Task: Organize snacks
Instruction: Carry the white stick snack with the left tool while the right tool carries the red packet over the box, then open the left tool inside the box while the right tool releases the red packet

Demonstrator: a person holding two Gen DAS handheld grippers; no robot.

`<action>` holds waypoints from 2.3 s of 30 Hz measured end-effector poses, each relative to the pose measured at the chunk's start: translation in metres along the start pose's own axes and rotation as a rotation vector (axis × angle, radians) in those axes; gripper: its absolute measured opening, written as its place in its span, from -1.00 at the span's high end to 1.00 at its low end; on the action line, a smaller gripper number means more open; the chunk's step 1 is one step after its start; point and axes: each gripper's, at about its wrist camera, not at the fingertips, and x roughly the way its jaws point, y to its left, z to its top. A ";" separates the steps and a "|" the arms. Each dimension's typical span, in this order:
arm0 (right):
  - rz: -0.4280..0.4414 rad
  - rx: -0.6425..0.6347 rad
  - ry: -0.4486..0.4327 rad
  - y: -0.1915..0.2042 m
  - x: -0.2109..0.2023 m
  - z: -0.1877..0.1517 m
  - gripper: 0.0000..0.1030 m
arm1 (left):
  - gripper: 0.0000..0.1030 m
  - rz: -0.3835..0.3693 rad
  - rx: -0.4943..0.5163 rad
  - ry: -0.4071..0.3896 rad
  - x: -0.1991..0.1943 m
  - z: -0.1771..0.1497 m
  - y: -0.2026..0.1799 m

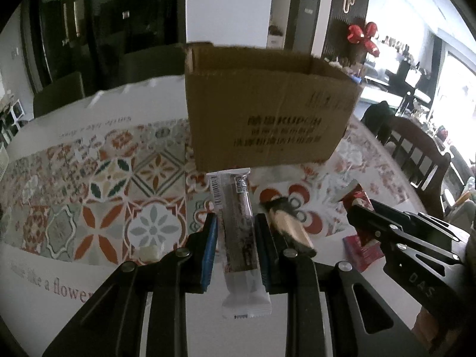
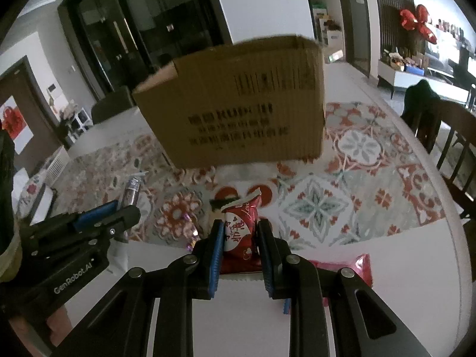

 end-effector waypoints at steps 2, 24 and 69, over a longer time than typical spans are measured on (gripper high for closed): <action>0.004 -0.005 -0.021 0.001 -0.007 0.004 0.53 | 0.50 -0.003 0.004 -0.023 -0.007 0.005 -0.001; 0.024 -0.037 -0.196 0.010 -0.062 0.064 0.53 | 0.50 -0.047 0.032 -0.145 -0.053 0.064 -0.004; -0.011 -0.030 0.005 -0.008 0.021 0.219 0.52 | 0.17 0.000 -0.008 0.034 0.059 0.228 -0.003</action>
